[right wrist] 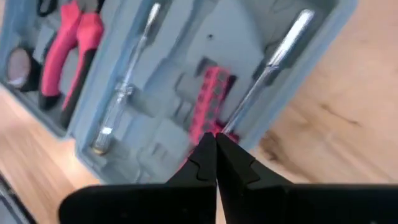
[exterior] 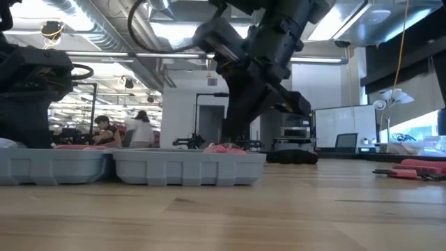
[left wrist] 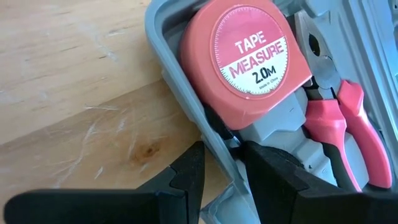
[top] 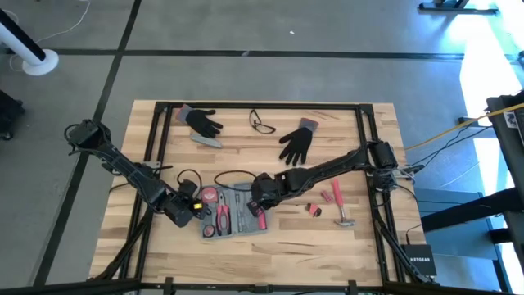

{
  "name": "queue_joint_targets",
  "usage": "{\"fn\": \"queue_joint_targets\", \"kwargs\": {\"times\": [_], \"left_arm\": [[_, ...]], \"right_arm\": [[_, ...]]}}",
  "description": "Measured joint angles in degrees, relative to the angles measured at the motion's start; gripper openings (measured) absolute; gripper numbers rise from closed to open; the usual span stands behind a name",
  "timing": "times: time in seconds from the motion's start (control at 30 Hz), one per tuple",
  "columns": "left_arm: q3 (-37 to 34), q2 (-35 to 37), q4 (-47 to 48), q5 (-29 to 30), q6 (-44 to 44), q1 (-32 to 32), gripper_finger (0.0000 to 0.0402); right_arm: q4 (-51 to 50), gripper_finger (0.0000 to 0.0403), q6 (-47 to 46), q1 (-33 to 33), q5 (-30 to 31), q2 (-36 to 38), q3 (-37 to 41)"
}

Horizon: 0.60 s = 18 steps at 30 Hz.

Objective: Prefit tool cases

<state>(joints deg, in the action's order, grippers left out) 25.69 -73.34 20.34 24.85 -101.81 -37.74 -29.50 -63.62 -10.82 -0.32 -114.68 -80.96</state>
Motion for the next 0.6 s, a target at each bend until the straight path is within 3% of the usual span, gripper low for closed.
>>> {"fn": "queue_joint_targets", "kwargs": {"times": [0.6], "left_arm": [[0.00, -0.02, -0.27, 0.12, 0.21, 0.02, 0.0106]], "right_arm": [[-0.56, 0.0000, -1.83, -0.69, -2.34, -1.43, 0.01]]}}
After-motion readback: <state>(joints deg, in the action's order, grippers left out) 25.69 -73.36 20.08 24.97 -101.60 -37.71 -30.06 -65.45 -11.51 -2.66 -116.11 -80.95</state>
